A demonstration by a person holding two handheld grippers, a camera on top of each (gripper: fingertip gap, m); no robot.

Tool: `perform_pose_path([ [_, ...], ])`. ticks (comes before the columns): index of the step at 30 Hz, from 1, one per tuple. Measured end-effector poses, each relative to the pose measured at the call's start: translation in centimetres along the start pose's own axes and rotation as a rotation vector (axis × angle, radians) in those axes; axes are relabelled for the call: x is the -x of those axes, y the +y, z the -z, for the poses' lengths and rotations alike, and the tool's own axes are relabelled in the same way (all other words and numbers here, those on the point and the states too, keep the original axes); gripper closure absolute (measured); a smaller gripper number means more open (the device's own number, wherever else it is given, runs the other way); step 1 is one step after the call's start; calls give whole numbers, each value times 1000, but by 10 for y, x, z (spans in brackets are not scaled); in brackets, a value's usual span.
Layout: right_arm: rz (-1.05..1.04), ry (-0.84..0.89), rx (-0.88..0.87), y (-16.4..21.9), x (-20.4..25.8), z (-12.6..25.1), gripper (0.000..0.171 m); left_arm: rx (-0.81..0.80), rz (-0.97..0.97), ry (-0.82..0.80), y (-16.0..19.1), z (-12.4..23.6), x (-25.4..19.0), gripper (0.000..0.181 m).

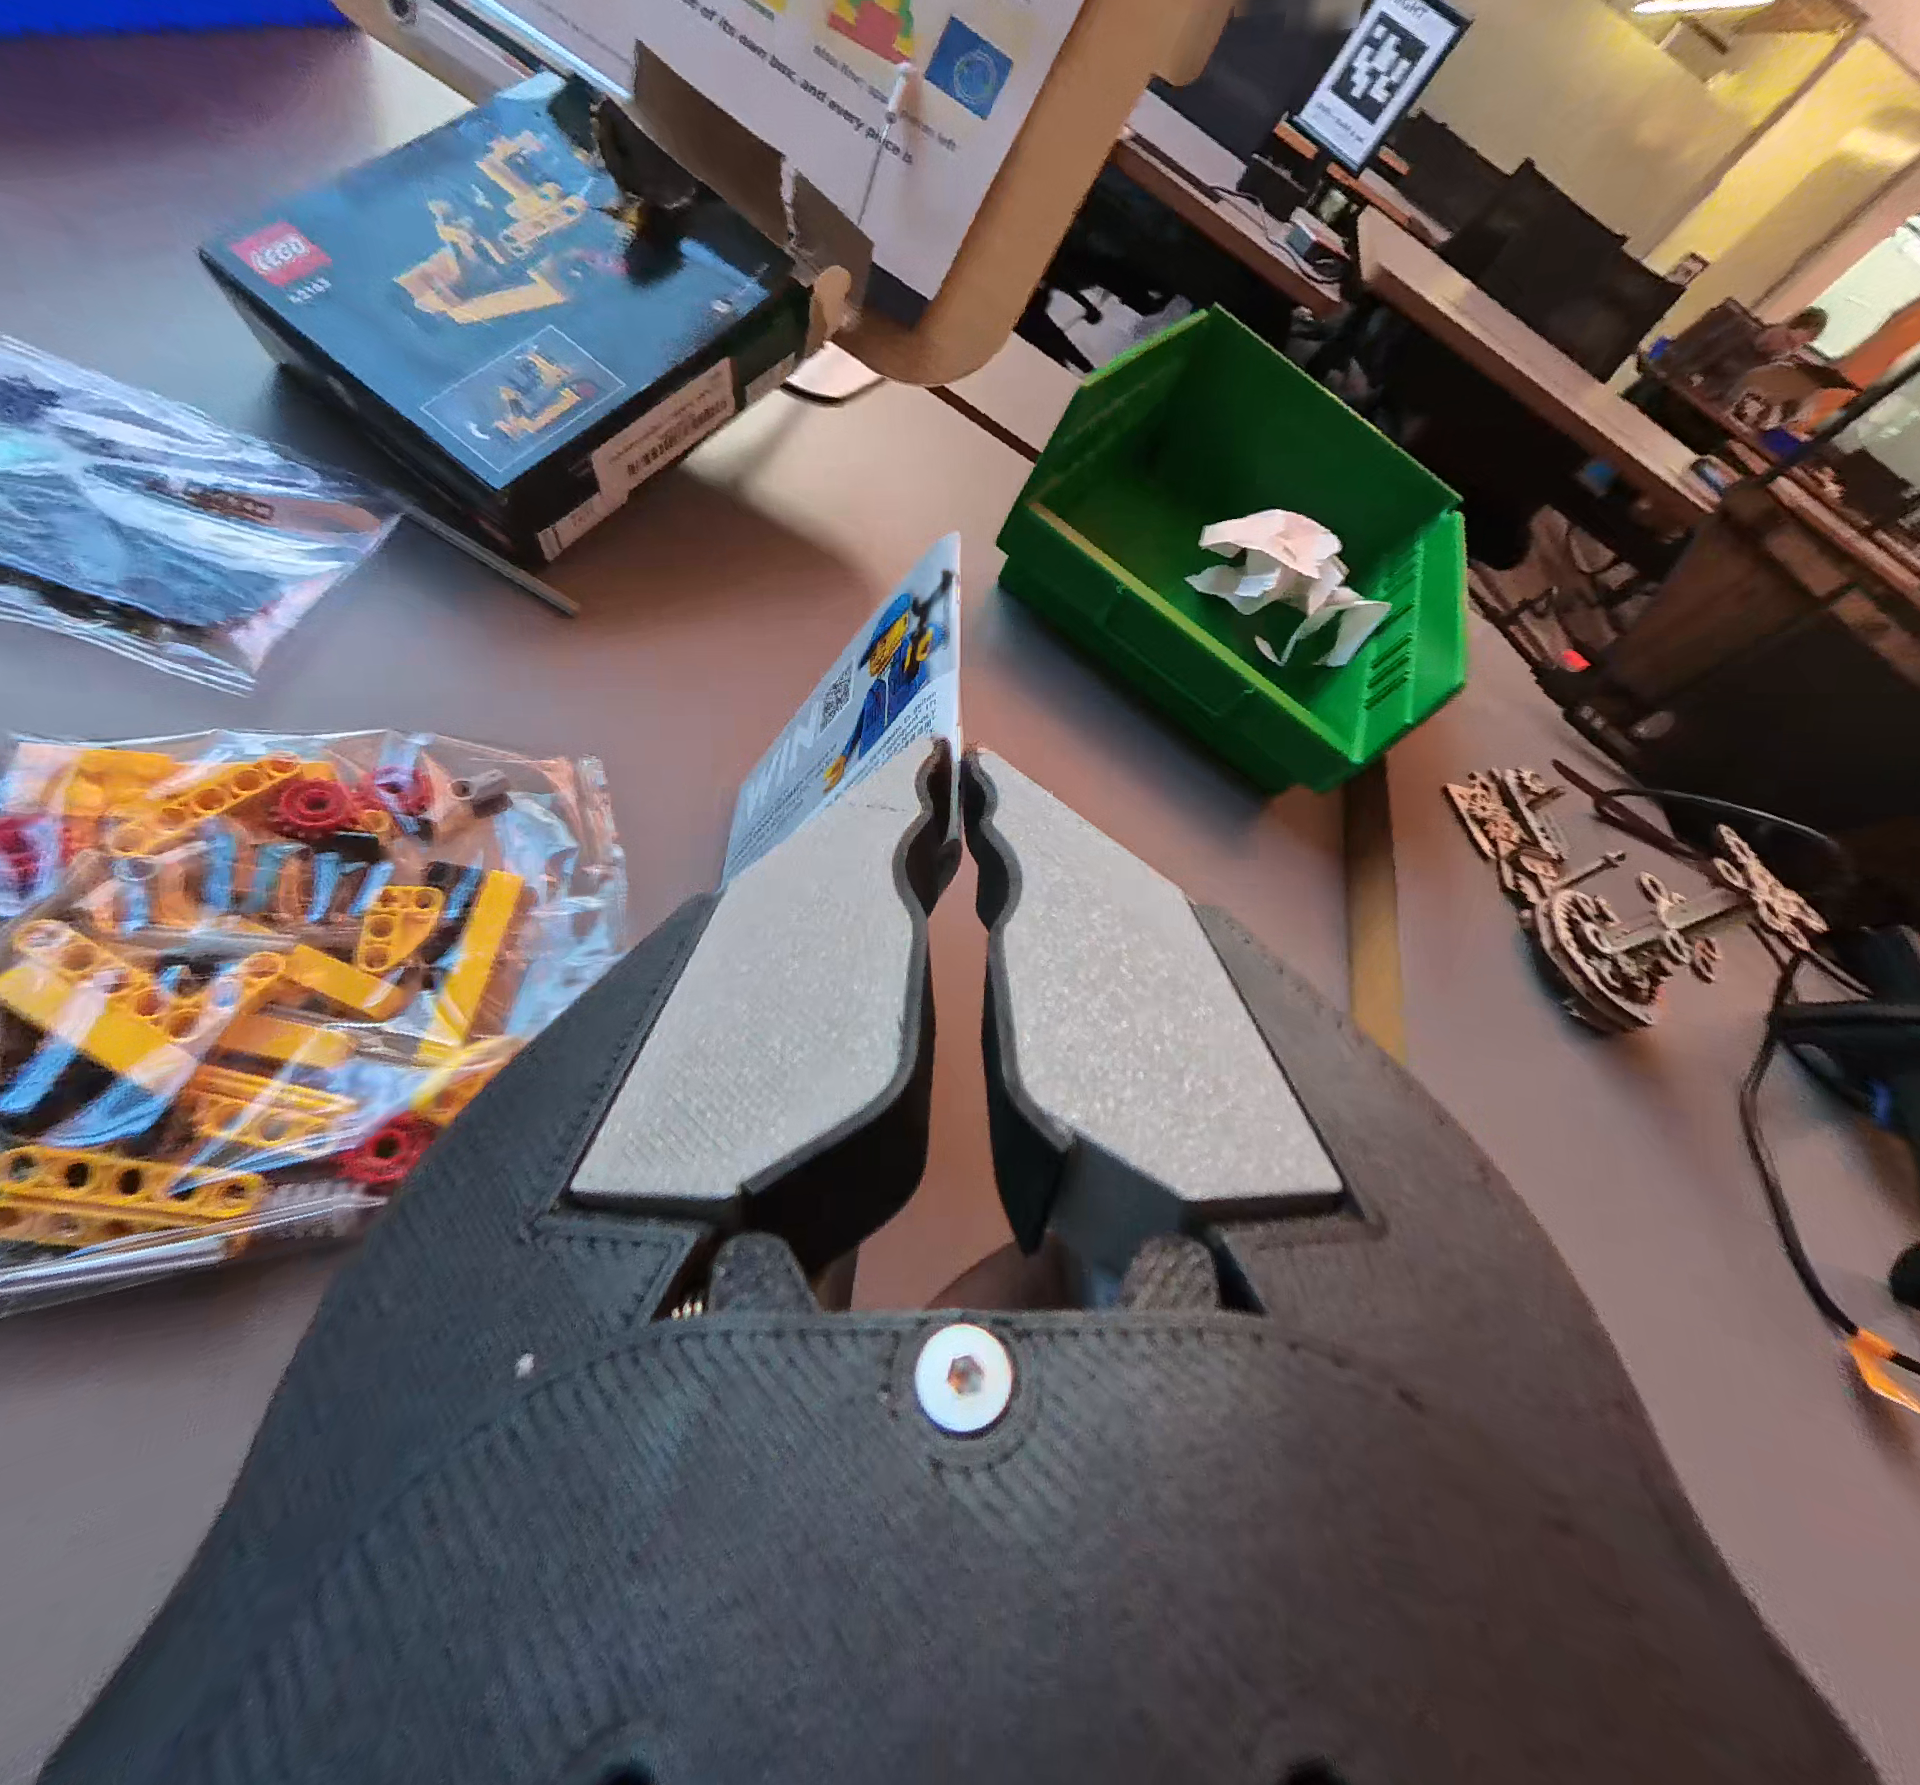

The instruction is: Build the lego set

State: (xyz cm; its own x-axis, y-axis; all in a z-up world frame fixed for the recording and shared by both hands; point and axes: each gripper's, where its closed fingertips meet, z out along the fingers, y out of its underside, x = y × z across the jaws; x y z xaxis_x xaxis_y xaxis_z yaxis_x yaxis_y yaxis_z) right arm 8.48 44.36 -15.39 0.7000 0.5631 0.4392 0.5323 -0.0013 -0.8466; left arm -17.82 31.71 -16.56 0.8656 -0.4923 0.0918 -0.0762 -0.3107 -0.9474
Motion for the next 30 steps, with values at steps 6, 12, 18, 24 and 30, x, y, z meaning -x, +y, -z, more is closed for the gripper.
perform_pose_path([
  [6, 243, 173, 68, 10, -18, -6, 171, -8, 149, 52, -23, -56, 60, 113],
  [12, 224, -152, 93, 22, 45, -32, 171, 157, 238, 234, -31, -119, 93, 96],
  [18, 134, -293, 35, 12, 41, -23, 171, 255, 350, 354, -22, -153, 125, 97],
  [24, -180, -575, -39, -8, 60, -50, 140, 325, 432, 548, -11, -173, 108, 96],
  [30, -87, -558, -97, -4, 75, -78, 141, 395, 393, 656, 2, -184, 90, 125],
])
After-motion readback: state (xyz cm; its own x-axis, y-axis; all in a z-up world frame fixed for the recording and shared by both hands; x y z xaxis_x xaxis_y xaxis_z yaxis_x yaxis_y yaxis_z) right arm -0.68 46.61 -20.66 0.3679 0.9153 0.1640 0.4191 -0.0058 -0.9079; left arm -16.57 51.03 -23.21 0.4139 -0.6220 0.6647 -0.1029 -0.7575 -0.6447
